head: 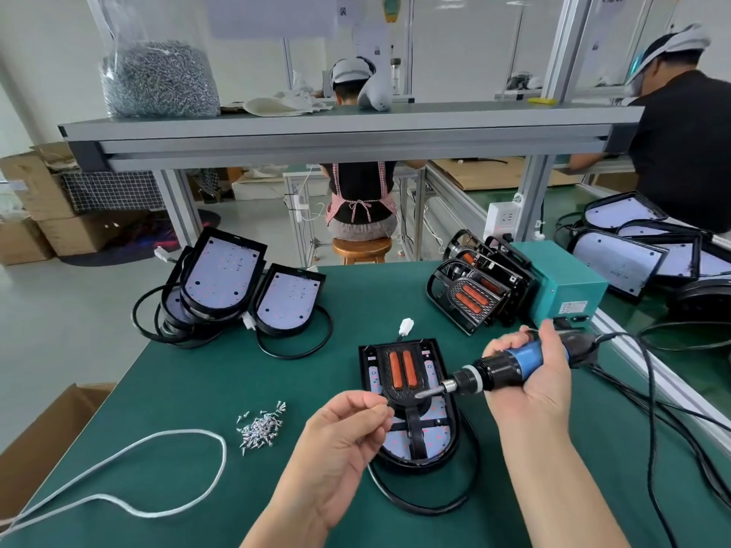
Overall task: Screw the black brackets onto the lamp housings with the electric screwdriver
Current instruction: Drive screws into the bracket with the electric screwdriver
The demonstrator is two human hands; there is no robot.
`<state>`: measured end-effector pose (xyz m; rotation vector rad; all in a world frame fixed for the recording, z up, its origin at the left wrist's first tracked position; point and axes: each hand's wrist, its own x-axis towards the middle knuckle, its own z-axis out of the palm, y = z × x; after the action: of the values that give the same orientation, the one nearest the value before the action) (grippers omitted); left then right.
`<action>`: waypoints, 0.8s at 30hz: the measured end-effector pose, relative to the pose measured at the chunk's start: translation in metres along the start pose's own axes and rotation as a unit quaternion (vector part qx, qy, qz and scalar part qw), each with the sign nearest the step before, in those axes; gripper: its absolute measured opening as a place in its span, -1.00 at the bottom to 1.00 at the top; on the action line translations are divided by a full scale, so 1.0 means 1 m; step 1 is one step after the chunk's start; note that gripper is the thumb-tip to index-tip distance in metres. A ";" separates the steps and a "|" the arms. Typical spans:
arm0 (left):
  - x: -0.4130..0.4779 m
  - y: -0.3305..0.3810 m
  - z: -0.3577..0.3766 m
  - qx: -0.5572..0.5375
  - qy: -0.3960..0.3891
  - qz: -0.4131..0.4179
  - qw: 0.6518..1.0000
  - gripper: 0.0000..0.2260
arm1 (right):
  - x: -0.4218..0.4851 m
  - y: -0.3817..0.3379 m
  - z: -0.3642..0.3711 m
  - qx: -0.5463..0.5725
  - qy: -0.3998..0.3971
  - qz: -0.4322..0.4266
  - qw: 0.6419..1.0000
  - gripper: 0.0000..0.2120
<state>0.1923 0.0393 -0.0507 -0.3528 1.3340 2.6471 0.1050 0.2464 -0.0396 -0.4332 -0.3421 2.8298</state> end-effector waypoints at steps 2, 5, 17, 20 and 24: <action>-0.002 0.000 0.002 -0.017 -0.006 -0.013 1.000 -0.91 | -0.012 0.007 0.011 -0.010 -0.016 -0.018 1.000 -0.79; -0.005 0.001 0.004 -0.042 -0.015 -0.025 0.999 -0.90 | -0.025 0.014 0.021 -0.037 -0.034 -0.041 0.998 -0.80; -0.005 0.002 0.008 -0.065 -0.041 -0.036 0.996 -0.89 | -0.037 0.010 0.027 -0.067 -0.036 -0.074 0.994 -0.81; -0.004 0.002 0.008 -0.067 -0.039 -0.033 0.996 -0.89 | -0.036 0.010 0.028 -0.075 -0.034 -0.079 0.993 -0.81; -0.002 0.000 0.007 -0.071 -0.032 -0.031 0.996 -0.90 | -0.036 0.010 0.028 -0.089 -0.031 -0.085 0.992 -0.82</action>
<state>0.1936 0.0452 -0.0462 -0.3186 1.1012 2.6838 0.1269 0.2212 -0.0070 -0.3339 -0.6166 2.6610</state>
